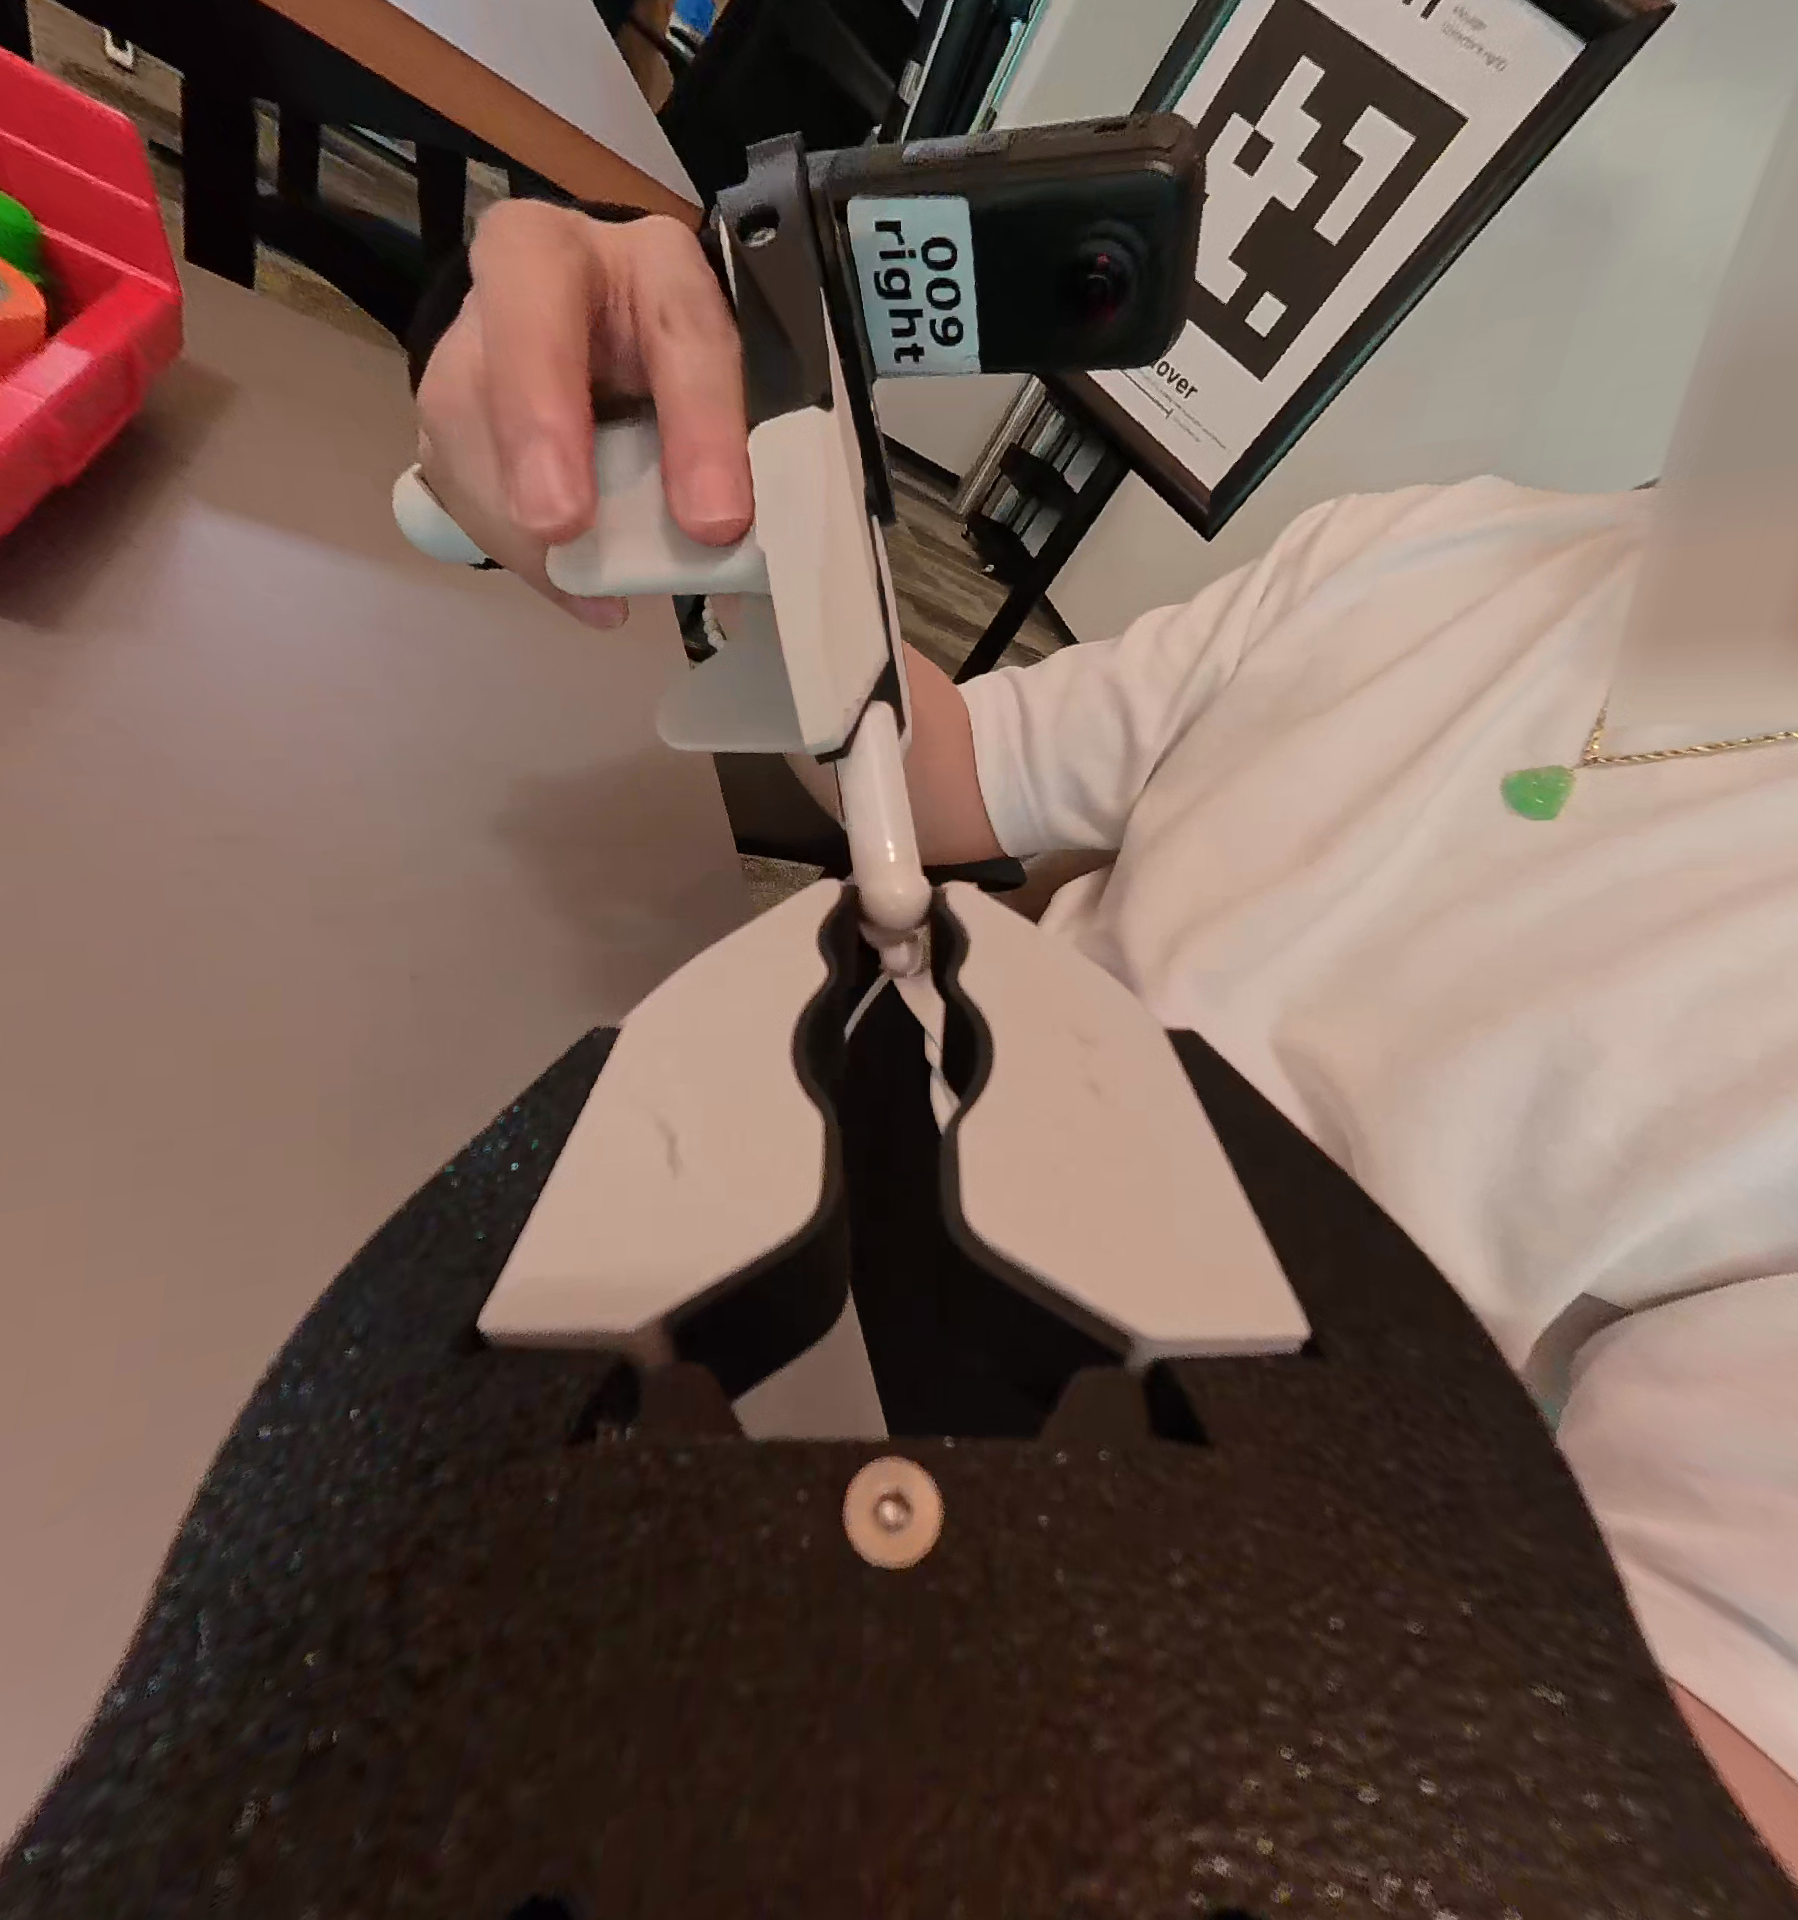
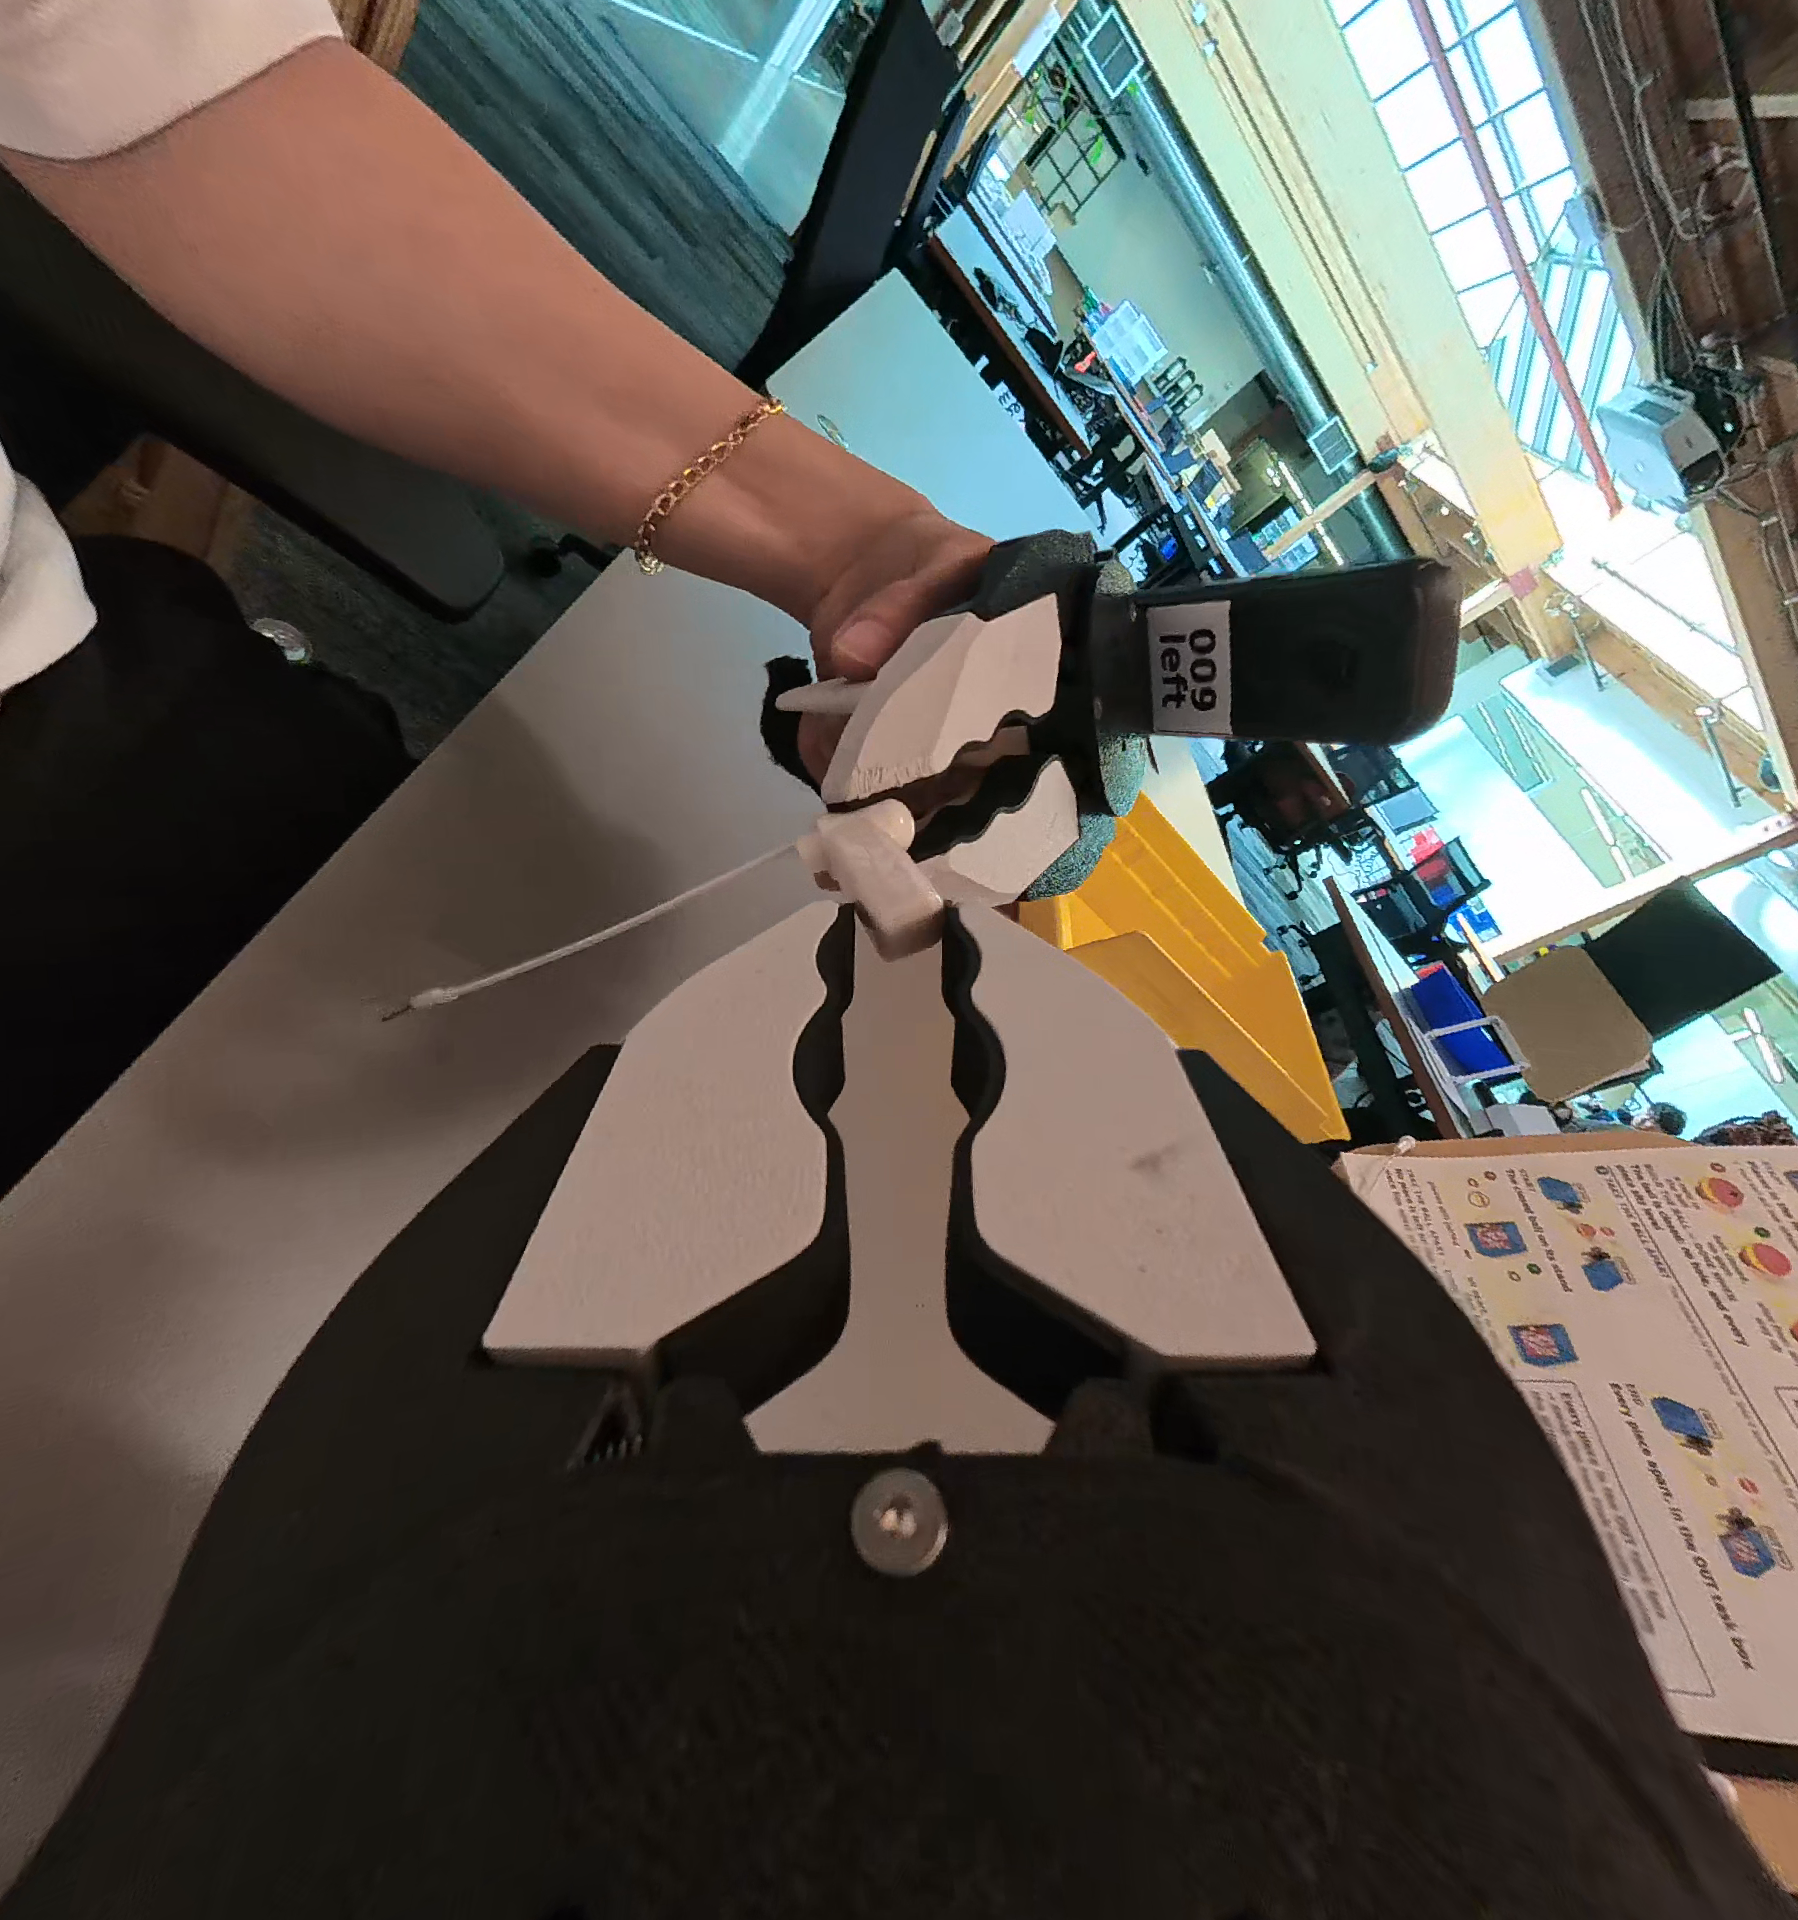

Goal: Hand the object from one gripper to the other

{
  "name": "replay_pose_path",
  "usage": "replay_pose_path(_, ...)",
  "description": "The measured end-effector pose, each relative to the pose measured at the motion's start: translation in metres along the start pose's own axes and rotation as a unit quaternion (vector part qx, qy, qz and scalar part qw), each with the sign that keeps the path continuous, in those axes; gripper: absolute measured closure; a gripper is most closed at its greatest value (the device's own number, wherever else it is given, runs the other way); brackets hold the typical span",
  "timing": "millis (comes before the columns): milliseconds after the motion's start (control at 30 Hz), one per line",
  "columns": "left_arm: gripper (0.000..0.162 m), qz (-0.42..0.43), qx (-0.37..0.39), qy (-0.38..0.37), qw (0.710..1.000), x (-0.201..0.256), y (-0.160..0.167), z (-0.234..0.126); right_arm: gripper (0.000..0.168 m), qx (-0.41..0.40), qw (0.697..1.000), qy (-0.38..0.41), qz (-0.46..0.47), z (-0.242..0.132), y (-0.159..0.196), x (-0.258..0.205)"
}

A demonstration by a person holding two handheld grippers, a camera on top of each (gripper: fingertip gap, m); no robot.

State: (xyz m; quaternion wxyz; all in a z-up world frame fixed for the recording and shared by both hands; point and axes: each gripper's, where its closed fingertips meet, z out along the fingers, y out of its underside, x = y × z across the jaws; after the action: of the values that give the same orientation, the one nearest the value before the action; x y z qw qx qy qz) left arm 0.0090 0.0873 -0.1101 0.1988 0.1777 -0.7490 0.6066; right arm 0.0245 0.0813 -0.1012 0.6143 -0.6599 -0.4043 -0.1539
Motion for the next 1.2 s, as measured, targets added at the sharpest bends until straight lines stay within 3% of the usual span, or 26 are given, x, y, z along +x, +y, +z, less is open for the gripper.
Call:
replay_pose_path(167,0.150,-0.001,0.019,-0.016,1.000,-0.006,-0.004,-0.004,0.155,-0.010,0.999,-0.013,0.030,0.000,0.005,0.002)
replay_pose_path(333,0.146,0.063,0.095,-0.129,0.985,-0.022,-0.029,-0.017,0.155,-0.020,0.993,0.035,0.110,-0.005,0.015,0.024)
replay_pose_path(467,0.118,0.201,0.136,-0.284,0.928,-0.031,-0.050,-0.035,0.155,-0.034,0.975,0.076,0.207,-0.010,0.032,0.042)
replay_pose_path(600,0.114,0.344,0.070,-0.389,0.852,-0.035,-0.046,-0.035,0.155,0.023,0.954,0.050,0.296,-0.011,0.025,0.043)
replay_pose_path(867,0.122,0.301,0.096,-0.341,0.885,-0.031,-0.039,-0.024,0.155,0.046,0.950,0.034,0.305,-0.007,0.017,0.040)
replay_pose_path(1000,0.138,0.305,0.101,-0.343,0.883,-0.031,-0.041,-0.022,0.155,0.043,0.952,0.029,0.302,-0.005,0.018,0.038)
replay_pose_path(1133,0.138,0.294,0.093,-0.346,0.886,-0.035,-0.039,-0.022,0.155,0.038,0.949,0.027,0.312,-0.004,0.021,0.037)
replay_pose_path(1200,0.138,0.322,0.084,-0.362,0.871,-0.035,-0.039,-0.023,0.154,0.046,0.941,0.017,0.335,-0.005,0.020,0.035)
